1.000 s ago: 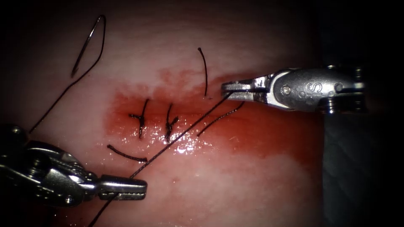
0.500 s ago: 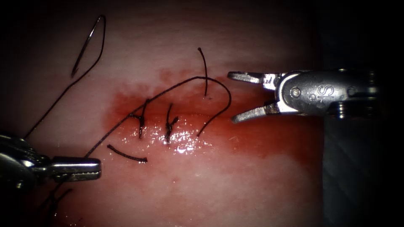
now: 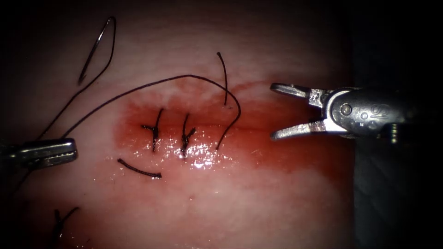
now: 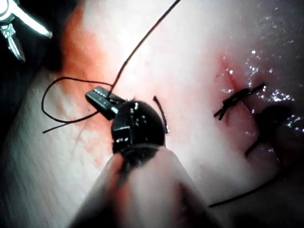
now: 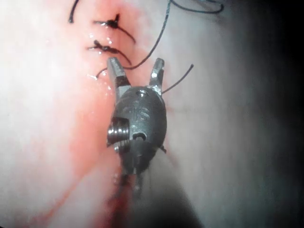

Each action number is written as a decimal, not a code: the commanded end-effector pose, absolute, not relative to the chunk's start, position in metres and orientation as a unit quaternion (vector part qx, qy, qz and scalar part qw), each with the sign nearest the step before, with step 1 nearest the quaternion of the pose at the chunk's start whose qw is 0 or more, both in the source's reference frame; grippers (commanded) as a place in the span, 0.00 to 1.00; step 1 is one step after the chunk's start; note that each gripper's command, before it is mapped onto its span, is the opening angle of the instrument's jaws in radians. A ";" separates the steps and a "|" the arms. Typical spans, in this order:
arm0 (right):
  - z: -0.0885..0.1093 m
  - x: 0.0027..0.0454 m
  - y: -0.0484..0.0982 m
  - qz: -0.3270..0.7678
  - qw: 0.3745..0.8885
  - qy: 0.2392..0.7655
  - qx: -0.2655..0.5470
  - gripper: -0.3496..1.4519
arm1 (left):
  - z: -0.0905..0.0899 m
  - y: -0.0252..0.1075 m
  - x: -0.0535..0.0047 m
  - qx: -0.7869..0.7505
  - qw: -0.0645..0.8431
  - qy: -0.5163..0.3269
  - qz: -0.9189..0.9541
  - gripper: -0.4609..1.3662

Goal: Wound Closure
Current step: Loop the suture two times around the right hand counter-clockwise

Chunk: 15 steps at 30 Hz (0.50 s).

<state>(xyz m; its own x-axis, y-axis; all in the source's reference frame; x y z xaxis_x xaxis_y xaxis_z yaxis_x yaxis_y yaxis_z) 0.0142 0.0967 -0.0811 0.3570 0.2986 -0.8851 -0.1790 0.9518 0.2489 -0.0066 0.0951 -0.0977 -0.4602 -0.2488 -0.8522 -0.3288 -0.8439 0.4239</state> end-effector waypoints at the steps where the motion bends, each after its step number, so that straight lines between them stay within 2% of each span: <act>1: -0.081 0.0142 0.097 0.148 0.821 0.548 0.060 0.76 | -0.097 0.095 -0.0068 -0.518 0.023 0.276 0.809 0.06; 15: -0.081 0.0139 0.096 0.150 0.819 0.551 0.060 0.75 | -0.095 0.096 -0.0070 -0.517 0.028 0.270 0.812 0.06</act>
